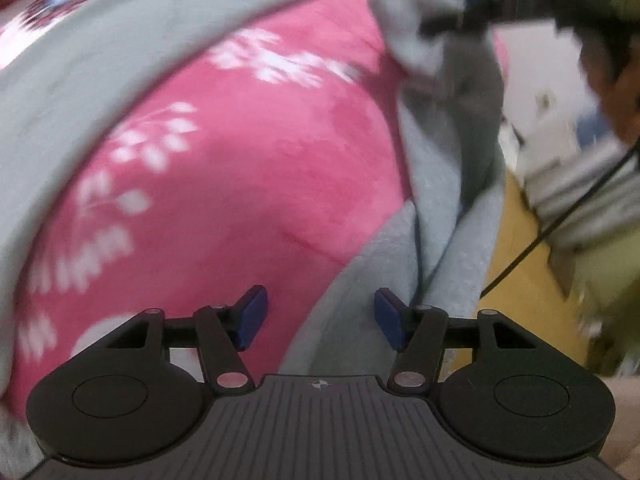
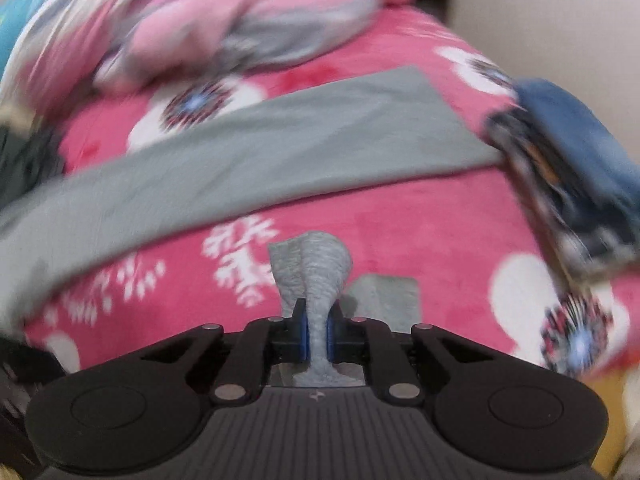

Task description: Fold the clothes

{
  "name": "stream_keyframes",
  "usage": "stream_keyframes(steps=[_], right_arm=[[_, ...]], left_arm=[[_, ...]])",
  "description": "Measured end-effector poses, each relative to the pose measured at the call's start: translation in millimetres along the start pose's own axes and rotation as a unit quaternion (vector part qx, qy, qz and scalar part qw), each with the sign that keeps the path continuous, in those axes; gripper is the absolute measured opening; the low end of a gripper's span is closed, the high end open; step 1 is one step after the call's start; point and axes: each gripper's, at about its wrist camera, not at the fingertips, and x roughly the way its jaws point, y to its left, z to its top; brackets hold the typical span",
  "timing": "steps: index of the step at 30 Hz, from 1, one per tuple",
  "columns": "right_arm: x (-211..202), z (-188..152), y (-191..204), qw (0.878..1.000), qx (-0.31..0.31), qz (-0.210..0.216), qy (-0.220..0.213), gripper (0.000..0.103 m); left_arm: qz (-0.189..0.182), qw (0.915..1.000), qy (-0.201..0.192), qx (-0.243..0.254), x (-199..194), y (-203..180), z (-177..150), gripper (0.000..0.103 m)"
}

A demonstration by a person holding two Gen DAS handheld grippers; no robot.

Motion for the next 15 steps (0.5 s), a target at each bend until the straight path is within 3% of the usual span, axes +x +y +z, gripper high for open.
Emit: stream_keyframes(steps=[5, 7, 8, 12, 15], right_arm=[[-27, 9, -34, 0.994, 0.098, 0.018, -0.038, 0.007], [-30, 11, -40, 0.992, 0.111, 0.029, -0.047, 0.007], [-29, 12, -42, 0.992, 0.114, 0.034, -0.052, 0.007], [-39, 23, -46, 0.981, 0.147, 0.093, -0.081, 0.006], [-70, 35, -53, 0.962, 0.166, 0.163, -0.146, 0.006]], left_arm=[[0.009, 0.9996, -0.004, 0.026, 4, -14, -1, 0.037], [0.006, 0.9999, -0.011, 0.007, 4, -14, -1, 0.008], [0.006, 0.9998, -0.016, -0.008, 3, -12, -1, 0.004], [0.007, 0.9951, -0.067, -0.073, -22, -8, -4, 0.002], [0.014, 0.9844, -0.128, -0.12, -64, -8, -5, 0.001]])
